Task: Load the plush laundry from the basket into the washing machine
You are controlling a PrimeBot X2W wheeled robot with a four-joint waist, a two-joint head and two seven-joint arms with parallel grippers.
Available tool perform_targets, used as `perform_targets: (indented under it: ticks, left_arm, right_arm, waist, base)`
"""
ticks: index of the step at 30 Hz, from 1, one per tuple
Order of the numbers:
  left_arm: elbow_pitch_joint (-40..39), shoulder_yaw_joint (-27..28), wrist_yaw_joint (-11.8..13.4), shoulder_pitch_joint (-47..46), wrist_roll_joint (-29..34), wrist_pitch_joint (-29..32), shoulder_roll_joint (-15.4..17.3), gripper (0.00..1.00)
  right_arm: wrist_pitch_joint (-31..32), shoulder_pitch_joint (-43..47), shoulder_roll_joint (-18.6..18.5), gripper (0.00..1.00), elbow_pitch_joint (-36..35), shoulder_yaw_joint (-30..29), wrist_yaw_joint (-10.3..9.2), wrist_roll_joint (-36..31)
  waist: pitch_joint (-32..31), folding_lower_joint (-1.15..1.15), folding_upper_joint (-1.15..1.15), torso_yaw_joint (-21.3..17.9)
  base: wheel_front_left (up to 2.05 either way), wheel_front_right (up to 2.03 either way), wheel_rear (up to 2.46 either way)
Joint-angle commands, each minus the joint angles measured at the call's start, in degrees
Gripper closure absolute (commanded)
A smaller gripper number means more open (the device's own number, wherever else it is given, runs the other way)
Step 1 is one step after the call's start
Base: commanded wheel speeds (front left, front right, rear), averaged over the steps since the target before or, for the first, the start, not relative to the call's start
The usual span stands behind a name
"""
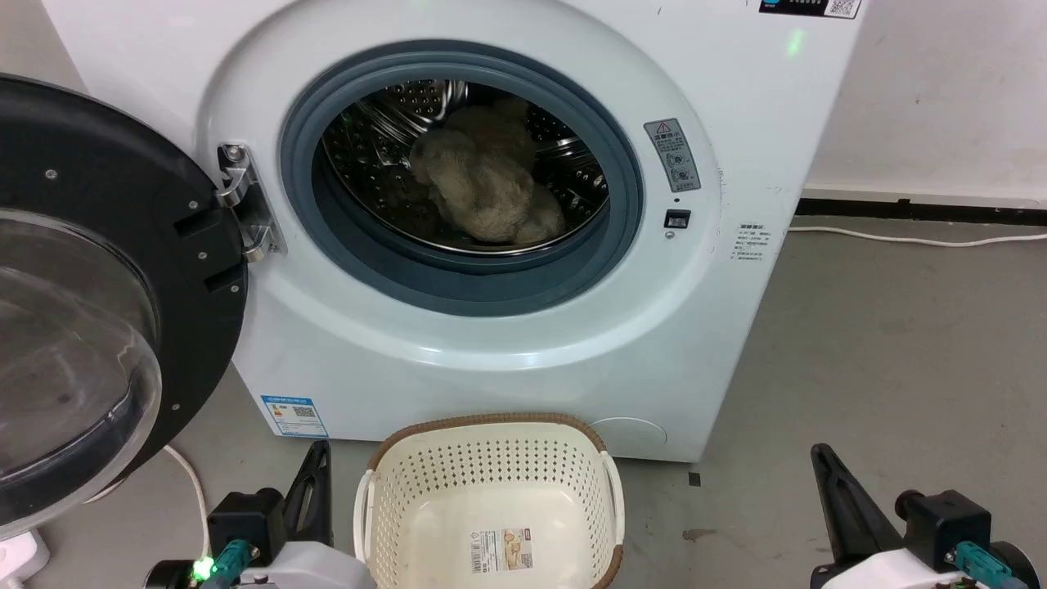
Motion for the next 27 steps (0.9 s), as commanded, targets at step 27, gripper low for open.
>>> perform_targets:
  ticks: [27]
  left_arm:
    - [-2.1, 3.1, -2.2, -1.5, 5.2, 2.3, -2.2, 1.00]
  right_arm:
    - [1.9, -2.7, 0.0, 1.00, -1.0, 0.0, -0.03, -2.5]
  waist:
    - [0.6, 0.00, 0.00, -0.1]
  base:
    - [0.00, 0.00, 0.00]
